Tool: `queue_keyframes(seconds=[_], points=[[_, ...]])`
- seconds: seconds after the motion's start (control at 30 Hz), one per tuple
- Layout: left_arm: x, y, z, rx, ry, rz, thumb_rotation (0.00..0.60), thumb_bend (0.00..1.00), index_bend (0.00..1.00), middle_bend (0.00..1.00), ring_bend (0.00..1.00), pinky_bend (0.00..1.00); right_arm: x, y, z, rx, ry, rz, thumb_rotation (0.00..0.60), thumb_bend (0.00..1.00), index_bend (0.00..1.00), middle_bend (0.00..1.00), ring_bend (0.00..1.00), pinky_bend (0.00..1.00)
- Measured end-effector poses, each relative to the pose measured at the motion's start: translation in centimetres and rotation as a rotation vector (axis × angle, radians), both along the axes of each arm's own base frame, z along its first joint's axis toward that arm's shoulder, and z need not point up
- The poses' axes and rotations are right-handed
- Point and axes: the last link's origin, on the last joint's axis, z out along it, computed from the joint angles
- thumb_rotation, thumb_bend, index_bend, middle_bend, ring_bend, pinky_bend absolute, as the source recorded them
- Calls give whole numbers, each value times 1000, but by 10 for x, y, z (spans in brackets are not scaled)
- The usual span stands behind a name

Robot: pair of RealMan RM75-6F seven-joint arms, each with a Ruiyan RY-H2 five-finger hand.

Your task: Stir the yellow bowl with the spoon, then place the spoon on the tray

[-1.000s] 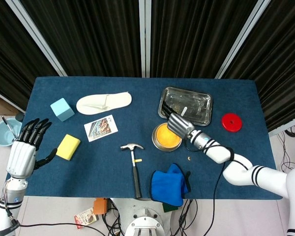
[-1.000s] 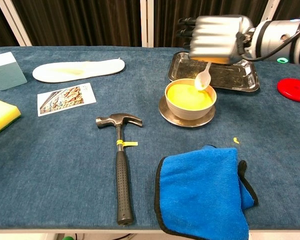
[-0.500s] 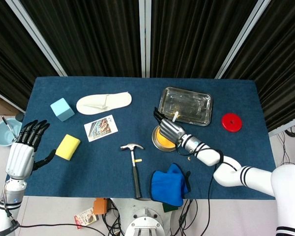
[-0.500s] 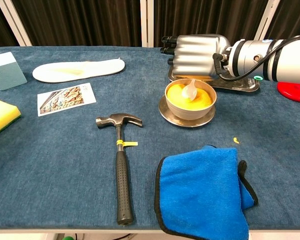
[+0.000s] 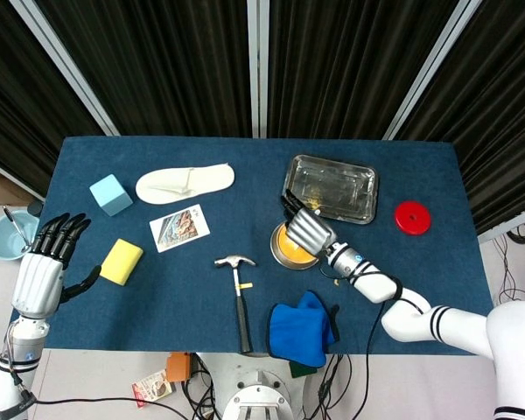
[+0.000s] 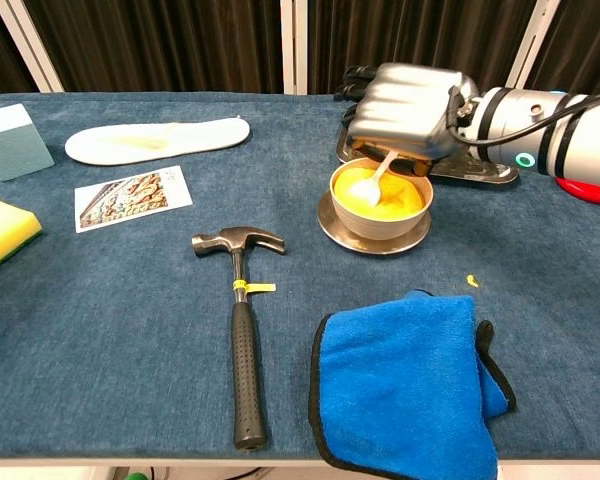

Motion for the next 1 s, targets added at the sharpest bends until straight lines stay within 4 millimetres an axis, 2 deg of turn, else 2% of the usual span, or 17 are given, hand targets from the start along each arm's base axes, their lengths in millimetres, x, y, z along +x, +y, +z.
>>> queue_keyframes(seconds=[0.27, 0.47, 0.7, 1.0], points=[[6, 1, 0, -3, 3, -5, 600, 236, 108, 114, 79, 126, -13, -4, 19, 6, -182, -125, 600, 515, 739, 299, 77, 88], [12, 3, 0, -3, 6, -15, 600, 236, 108, 114, 79, 125, -16, -8, 38, -43, -161, -82, 600, 514, 738, 299, 77, 88], [14, 2, -1, -5, 10, -14, 600, 236, 108, 114, 78, 126, -7, -6, 42, -113, 20, 73, 600, 515, 738, 299, 77, 88], [7, -1, 1, 12, 23, 5, 600, 237, 108, 114, 79, 125, 11, -2, 29, -240, 362, 361, 600, 520, 738, 306, 77, 42]])
